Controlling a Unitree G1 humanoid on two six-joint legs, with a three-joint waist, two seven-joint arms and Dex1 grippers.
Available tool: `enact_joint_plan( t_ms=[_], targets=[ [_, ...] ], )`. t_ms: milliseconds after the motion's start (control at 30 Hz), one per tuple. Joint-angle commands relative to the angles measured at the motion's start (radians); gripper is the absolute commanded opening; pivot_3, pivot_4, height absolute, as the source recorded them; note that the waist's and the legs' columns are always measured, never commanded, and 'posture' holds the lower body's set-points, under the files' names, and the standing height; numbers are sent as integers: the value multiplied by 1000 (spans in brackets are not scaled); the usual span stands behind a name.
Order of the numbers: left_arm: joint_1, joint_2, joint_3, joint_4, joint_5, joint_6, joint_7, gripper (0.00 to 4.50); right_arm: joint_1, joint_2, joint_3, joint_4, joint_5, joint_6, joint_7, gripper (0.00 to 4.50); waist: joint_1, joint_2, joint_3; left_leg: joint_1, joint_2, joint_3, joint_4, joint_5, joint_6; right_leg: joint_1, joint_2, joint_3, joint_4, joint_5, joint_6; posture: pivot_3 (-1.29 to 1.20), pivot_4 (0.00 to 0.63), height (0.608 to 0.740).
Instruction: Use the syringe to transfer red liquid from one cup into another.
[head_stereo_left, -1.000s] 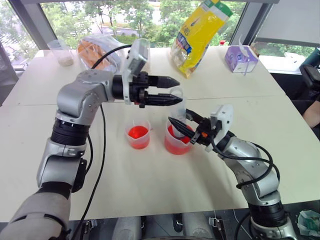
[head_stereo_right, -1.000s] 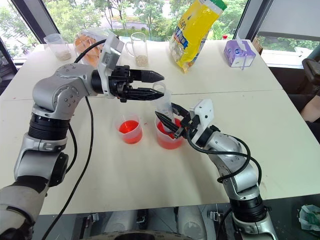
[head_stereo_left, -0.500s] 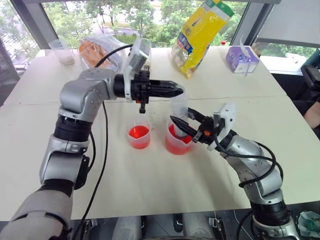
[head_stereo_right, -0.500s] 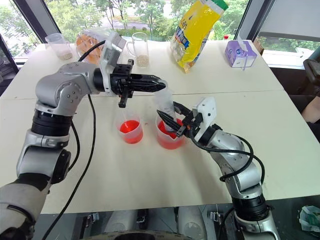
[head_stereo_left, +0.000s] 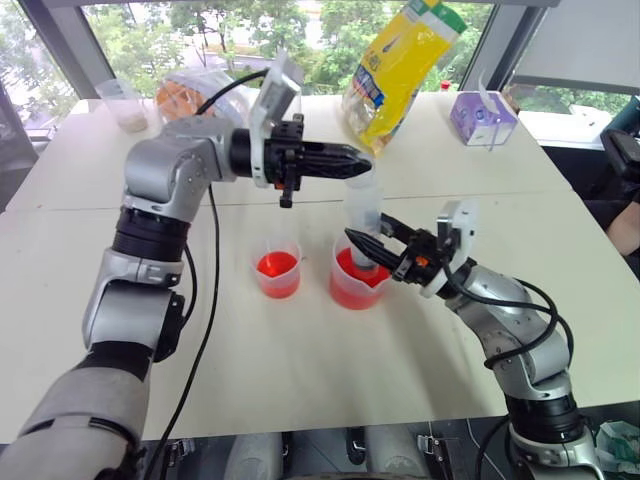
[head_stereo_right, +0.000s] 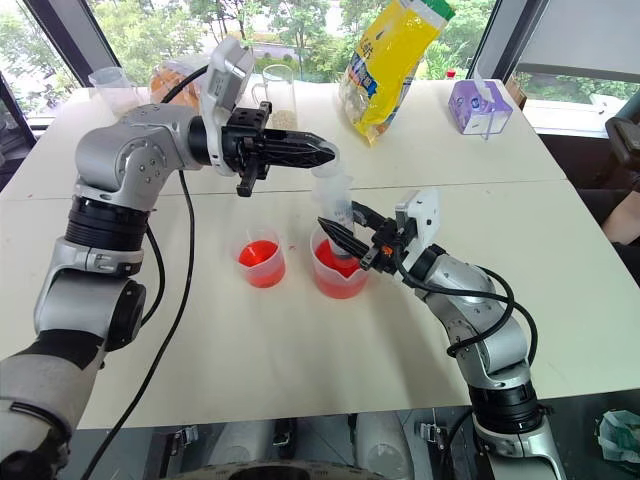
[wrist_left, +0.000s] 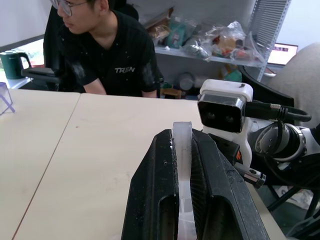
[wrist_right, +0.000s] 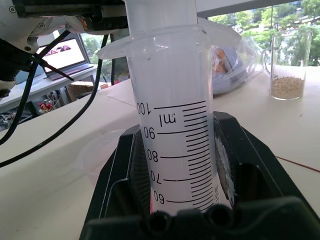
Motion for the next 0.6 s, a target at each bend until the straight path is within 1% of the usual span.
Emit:
enact_joint_plan(
  t_ms=[33,267,467,600],
  targets=[
    [-88,14,92,-14,-12,-69,19,28,39,-16,42,17,-1,30,36,1388,0,0,0,0,0,0,0,0,0,0,0,0,0,0,0,0,150,740],
    [-80,12,88,-19,-13,-75,19,28,12,-15,17,-10,9,35,13,1388,0,0,0,0,0,0,0,0,0,0,0,0,0,0,0,0,150,740],
    [-19,23,54,-64,0,-77,6,28,-47,-35,-36,-100,69,95,-28,1388,0,0,0,0,0,0,0,0,0,0,0,0,0,0,0,0,150,740],
    [27,42,35,-95,-7,-31,-2,1750,-79,-51,-69,-148,111,139,-46,1388,-1,0,0,0,1,0,0,0,0,0,0,0,0,0,0,0,150,740]
  ],
)
